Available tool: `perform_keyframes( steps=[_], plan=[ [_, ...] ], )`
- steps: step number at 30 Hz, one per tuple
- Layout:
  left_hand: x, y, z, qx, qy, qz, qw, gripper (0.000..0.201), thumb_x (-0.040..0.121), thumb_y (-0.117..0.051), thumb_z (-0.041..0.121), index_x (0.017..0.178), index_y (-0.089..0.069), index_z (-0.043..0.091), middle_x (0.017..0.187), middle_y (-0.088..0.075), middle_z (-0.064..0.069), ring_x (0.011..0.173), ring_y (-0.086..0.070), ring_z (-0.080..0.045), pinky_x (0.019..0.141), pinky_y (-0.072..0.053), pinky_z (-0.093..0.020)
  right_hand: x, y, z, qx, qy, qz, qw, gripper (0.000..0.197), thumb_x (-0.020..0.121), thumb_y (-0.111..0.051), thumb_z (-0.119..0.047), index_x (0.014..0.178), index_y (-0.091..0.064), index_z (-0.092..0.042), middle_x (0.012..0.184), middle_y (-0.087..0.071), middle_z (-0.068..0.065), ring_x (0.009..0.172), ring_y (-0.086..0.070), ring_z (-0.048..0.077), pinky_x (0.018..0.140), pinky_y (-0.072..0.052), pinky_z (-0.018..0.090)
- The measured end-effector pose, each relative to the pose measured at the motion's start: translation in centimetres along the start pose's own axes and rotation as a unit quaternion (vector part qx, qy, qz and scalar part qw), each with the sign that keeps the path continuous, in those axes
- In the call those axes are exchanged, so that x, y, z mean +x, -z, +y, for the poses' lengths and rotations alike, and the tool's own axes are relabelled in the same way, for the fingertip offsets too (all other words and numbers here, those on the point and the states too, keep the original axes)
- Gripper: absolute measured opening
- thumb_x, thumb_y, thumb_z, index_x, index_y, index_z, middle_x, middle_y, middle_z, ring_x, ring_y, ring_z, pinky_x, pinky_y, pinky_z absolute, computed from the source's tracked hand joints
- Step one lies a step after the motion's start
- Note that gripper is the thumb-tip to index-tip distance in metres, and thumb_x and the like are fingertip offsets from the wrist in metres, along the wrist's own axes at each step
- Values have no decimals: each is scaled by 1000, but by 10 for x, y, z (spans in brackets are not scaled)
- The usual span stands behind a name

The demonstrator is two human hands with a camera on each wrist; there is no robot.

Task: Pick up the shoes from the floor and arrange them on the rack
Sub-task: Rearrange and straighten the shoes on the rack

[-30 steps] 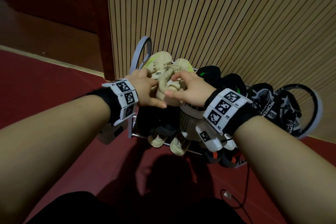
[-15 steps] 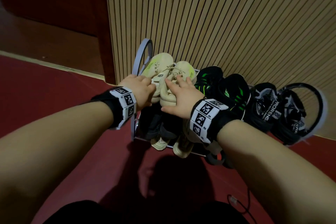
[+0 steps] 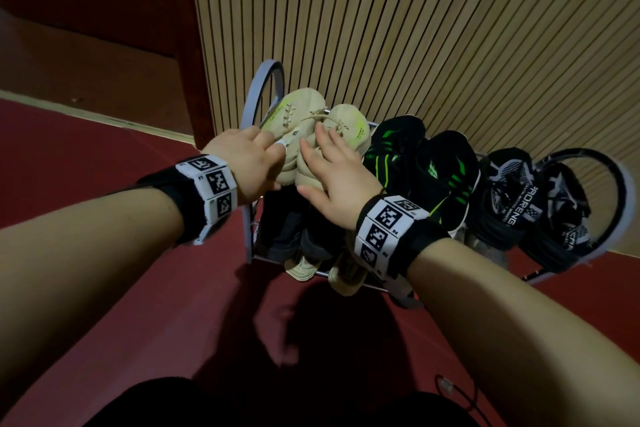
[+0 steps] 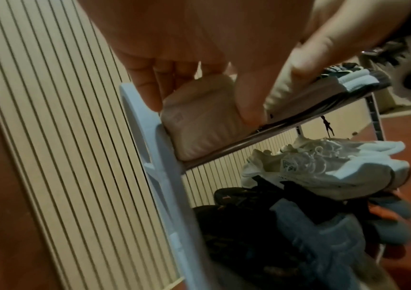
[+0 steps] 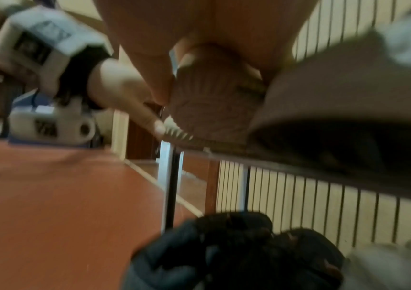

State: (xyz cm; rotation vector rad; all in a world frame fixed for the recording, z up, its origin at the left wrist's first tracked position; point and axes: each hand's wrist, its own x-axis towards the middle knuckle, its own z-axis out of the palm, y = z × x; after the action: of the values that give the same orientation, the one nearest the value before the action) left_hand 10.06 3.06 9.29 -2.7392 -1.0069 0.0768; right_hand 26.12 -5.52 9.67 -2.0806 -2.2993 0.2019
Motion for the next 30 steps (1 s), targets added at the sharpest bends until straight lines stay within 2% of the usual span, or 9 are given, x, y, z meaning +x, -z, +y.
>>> perform_keyframes(
  steps=[4, 10, 13, 16, 18, 21, 24, 27, 30],
  plan=[
    [0, 3, 9, -15, 25, -4, 1000, 58, 76, -65, 52, 115, -51, 12, 114, -52, -9, 108, -47, -30, 81, -40, -36, -4, -14, 2, -1, -3, 12, 1000, 77, 93, -47, -43, 151, -3, -18, 157, 17, 8, 145, 17, 25, 116, -7, 55],
    [7, 2, 8, -49, 71, -20, 996, 72, 69, -64, 64, 126, -43, 24, 130, -44, 0, 123, -39, -23, 98, -32, -38, -5, -7, 14, 120, -66, 16, 990, 121, 73, -68, -58, 148, 19, -19, 156, 21, 9, 145, 16, 22, 118, 0, 31],
    [6, 8, 14, -91, 88, -21, 992, 86, 66, -66, 65, 134, -34, 23, 136, -39, -1, 127, -37, -23, 102, -28, -38, -6, -6, 13, 131, -69, 4, 989, 124, 70, -70, -58, 147, 19, -19, 157, 19, 7, 145, 17, 20, 117, 3, 30],
    [4, 19, 24, -117, 66, -29, 990, 103, 65, -67, 65, 145, -19, 22, 148, -26, -3, 137, -25, -23, 111, -18, -37, -14, 0, 22, 129, -58, -3, 990, 117, 74, -66, -58, 149, 14, -19, 158, 17, 5, 145, 16, 18, 116, 5, 28],
    [6, 28, 35, -98, 24, -30, 994, 107, 67, -65, 66, 148, -12, 21, 153, -18, -4, 142, -15, -23, 115, -8, -37, -28, 5, 33, 66, -53, 6, 996, 113, 74, -62, -63, 150, 11, -22, 158, 15, 5, 145, 17, 20, 114, 8, 30],
    [15, 39, 63, -28, -32, -51, 998, 109, 71, -56, 71, 150, -5, 17, 157, -7, -6, 145, -2, -23, 117, 5, -40, -55, 6, 58, -48, -112, 15, 992, 113, 69, -54, -75, 149, 13, -30, 158, 14, 2, 144, 18, 27, 114, 12, 46],
    [27, 43, 90, 3, -55, -80, 995, 111, 70, -55, 73, 149, 7, 25, 158, 1, -6, 146, 6, -26, 114, 13, -45, -82, 2, 89, -77, -217, -64, 971, 122, 62, -56, -81, 144, 22, -36, 157, 17, 4, 143, 17, 35, 114, 10, 55],
    [38, 44, 111, 71, -71, -111, 989, 111, 71, -51, 76, 148, 10, 25, 158, 5, -8, 145, 11, -29, 111, 18, -50, -96, -6, 110, -89, -240, -107, 961, 119, 66, -59, -75, 143, 24, -38, 159, 9, 4, 144, 8, 37, 114, 6, 58],
    [53, 45, 120, 90, -56, -120, 987, 104, 77, -45, 73, 149, 6, 19, 158, -7, -8, 145, 4, -30, 111, 19, -50, -95, -8, 114, -93, -185, -88, 974, 99, 81, -57, -55, 145, 17, -39, 158, -3, 5, 145, -3, 32, 116, -6, 56]
  ],
)
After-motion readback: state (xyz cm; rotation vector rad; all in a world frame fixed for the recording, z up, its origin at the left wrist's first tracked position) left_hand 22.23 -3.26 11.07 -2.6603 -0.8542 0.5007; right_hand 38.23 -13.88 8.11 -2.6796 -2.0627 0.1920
